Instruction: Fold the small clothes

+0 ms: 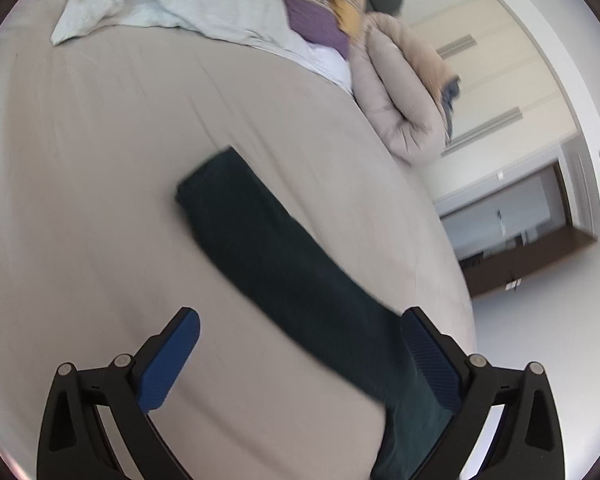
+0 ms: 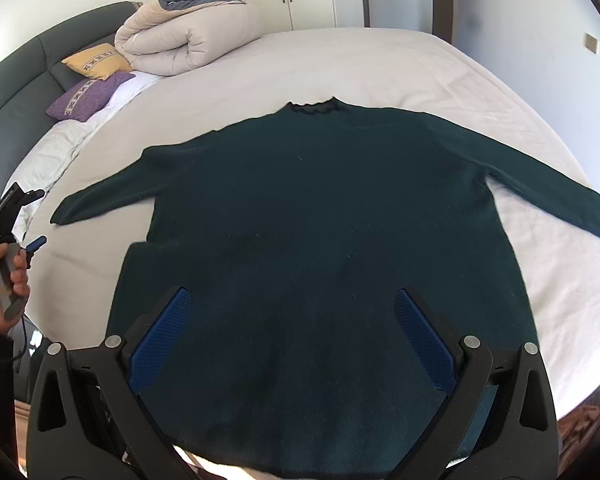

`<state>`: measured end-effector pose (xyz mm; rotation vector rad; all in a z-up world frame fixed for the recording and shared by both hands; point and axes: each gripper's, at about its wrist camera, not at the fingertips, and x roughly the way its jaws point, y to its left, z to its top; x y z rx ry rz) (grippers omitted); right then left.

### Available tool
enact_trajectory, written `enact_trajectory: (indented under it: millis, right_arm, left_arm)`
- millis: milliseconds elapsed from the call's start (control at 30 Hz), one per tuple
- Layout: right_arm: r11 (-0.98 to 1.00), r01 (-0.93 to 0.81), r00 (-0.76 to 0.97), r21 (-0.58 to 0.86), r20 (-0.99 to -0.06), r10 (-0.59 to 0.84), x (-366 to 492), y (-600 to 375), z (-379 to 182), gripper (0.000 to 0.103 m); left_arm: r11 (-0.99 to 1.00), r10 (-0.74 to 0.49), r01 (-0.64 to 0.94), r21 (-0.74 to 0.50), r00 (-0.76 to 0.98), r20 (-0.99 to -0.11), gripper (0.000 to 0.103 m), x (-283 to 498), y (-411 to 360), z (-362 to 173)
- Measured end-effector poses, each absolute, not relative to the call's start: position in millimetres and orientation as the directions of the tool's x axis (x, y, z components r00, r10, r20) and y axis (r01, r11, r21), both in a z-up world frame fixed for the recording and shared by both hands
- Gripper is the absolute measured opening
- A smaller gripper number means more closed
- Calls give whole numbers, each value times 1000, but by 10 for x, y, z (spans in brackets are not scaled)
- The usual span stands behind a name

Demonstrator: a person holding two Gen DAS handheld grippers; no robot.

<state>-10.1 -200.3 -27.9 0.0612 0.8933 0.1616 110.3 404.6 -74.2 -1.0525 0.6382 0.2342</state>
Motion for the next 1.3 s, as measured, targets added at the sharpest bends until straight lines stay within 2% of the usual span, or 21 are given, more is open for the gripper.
enact_trajectory:
  millis: [33, 100, 167, 467, 533, 567, 600, 633, 667, 833, 967, 1033, 1100, 1200, 1300]
  right_arm:
    - [985, -117, 615, 129, -769, 174, -43, -1979, -289, 103]
    - [984, -117, 612, 137, -770, 180, 44, -1960, -323, 103]
    - [983, -120, 605, 138, -775, 183, 147, -1920, -374, 103]
    - [977, -119, 598, 175, -773, 211, 442, -1858, -516, 102]
    - [976, -120, 597, 182, -772, 217, 482, -1852, -545, 102]
    - [975, -119, 596, 185, -772, 219, 494, -1855, -560, 101]
    - [975, -117, 593, 191, -774, 222, 502, -1870, -573, 100]
    - [974, -113, 591, 197, -775, 225, 516, -1887, -589, 97]
    - [973, -108, 589, 205, -775, 229, 526, -1912, -604, 96]
    - [965, -74, 593, 251, -767, 245, 525, -2113, -645, 84]
    - [953, -34, 597, 300, -759, 260, 543, -2354, -719, 82]
    - [940, -6, 595, 342, -754, 278, 597, -2504, -781, 82]
    - [923, 14, 596, 384, -745, 300, 666, -2656, -827, 82]
    - [886, 38, 592, 463, -725, 353, 823, -2881, -903, 82]
    - [830, 30, 559, 557, -697, 448, 1060, -3021, -990, 83]
  left_arm:
    - [463, -113, -484, -742, 798, -592, 93, 1139, 4125, -818]
    - [392, -131, -509, -766, 793, -595, 77, 1235, 4216, -1001]
    - [334, -147, -520, -786, 795, -589, 72, 1288, 4291, -1162]
    - [209, -47, -538, -816, 828, -558, 70, 1341, 4540, -1345]
    - [220, -34, -551, -805, 820, -571, 63, 1392, 4550, -1338]
    - [226, -32, -559, -797, 814, -580, 53, 1416, 4546, -1339]
    - [227, -37, -564, -794, 810, -585, 34, 1476, 4541, -1335]
    - [227, -51, -567, -792, 805, -591, 22, 1522, 4530, -1347]
    - [234, -65, -574, -785, 796, -602, 5, 1566, 4515, -1362]
    - [430, 6, -571, -699, 777, -630, 6, 1775, 4282, -979]
    - [687, 25, -464, -559, 785, -620, 6, 2090, 3677, -471]
    - [839, -7, -338, -427, 778, -628, 6, 2331, 3096, -227]
    - [964, -4, -166, -209, 773, -634, 6, 2486, 2265, -37]
    - [997, 12, 40, 71, 790, -613, 6, 2448, 1186, -41]
    - [956, 23, 155, 251, 809, -588, 6, 2312, 516, -225]
